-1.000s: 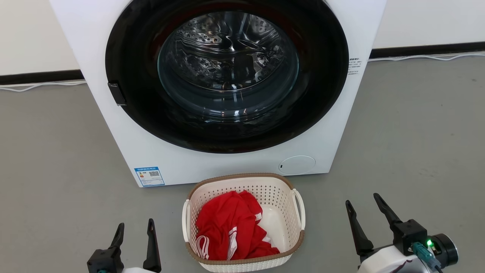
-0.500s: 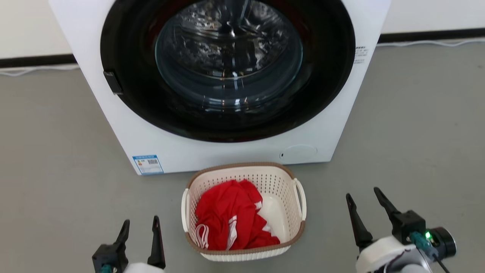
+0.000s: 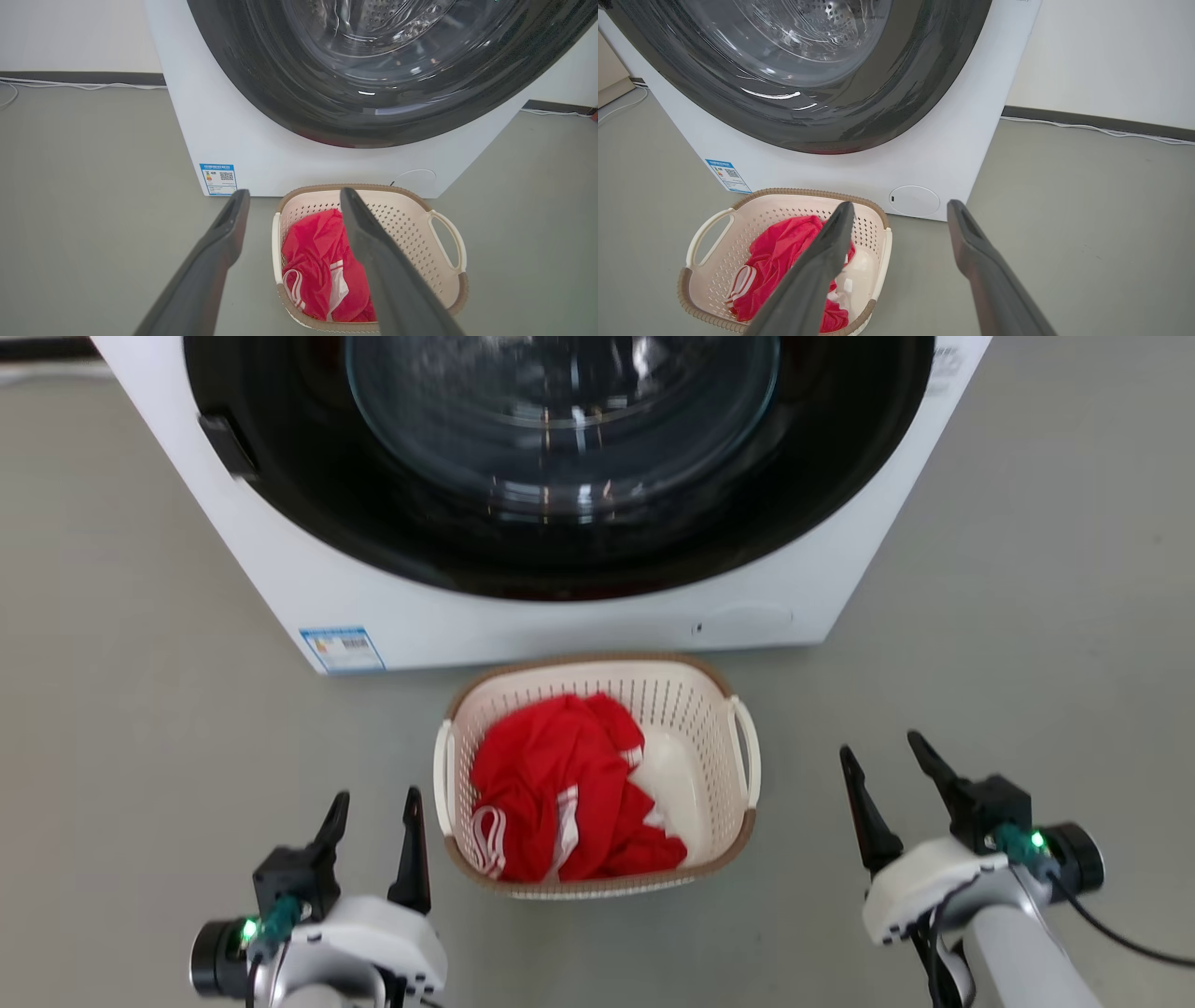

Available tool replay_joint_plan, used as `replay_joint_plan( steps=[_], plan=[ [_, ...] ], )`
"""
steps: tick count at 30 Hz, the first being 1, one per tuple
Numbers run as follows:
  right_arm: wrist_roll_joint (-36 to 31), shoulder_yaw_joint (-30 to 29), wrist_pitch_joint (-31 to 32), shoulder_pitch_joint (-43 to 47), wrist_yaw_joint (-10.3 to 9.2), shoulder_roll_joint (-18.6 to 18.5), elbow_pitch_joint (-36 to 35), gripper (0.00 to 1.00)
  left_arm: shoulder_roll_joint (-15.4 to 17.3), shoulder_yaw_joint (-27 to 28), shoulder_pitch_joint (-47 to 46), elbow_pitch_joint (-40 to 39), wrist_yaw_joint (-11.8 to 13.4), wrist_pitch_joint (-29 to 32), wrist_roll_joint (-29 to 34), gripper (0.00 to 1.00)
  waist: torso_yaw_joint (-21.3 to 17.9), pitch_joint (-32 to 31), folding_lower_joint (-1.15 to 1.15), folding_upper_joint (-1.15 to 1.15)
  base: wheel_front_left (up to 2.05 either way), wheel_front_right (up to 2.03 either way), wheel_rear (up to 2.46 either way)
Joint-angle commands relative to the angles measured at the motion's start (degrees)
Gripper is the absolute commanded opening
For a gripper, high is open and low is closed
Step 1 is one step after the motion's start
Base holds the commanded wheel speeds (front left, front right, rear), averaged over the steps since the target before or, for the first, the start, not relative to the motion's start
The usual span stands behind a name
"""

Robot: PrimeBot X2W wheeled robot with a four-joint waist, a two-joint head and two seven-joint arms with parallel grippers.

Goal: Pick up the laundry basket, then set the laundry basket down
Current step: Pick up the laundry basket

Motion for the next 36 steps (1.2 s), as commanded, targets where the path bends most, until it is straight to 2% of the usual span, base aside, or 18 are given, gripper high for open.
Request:
replay_joint_plan(
  steps=[1,18,27,36],
  plan=[
    [0.43,1.45,-0.79,-2.15,0.35,0.09,-0.36,1.0,0.52,1.42,-2.78,-0.61,-0.2,-0.61,-0.53,1.0,-0.02,2.46,0.0,0.0,0.0,0.0,0.0],
    [1.78,2.86,-0.79,-15.14,0.35,0.11,9.77,1.0,0.52,-2.2,-18.51,13.04,-0.08,-0.61,-2.78,1.0,0.77,17.75,0.0,0.0,0.0,0.0,0.0],
    [1.2,2.76,-0.79,-20.19,0.35,0.11,10.52,1.0,0.52,-2.75,-25.15,16.57,0.17,-0.61,-3.66,1.0,1.53,24.59,0.0,0.0,0.0,0.0,0.0],
    [0.42,2.47,-0.79,-22.65,0.35,0.11,10.73,1.0,0.52,-3.44,-29.28,18.03,-0.33,-0.61,-3.37,1.0,2.16,28.8,0.0,0.0,0.0,0.0,0.0]
  ],
)
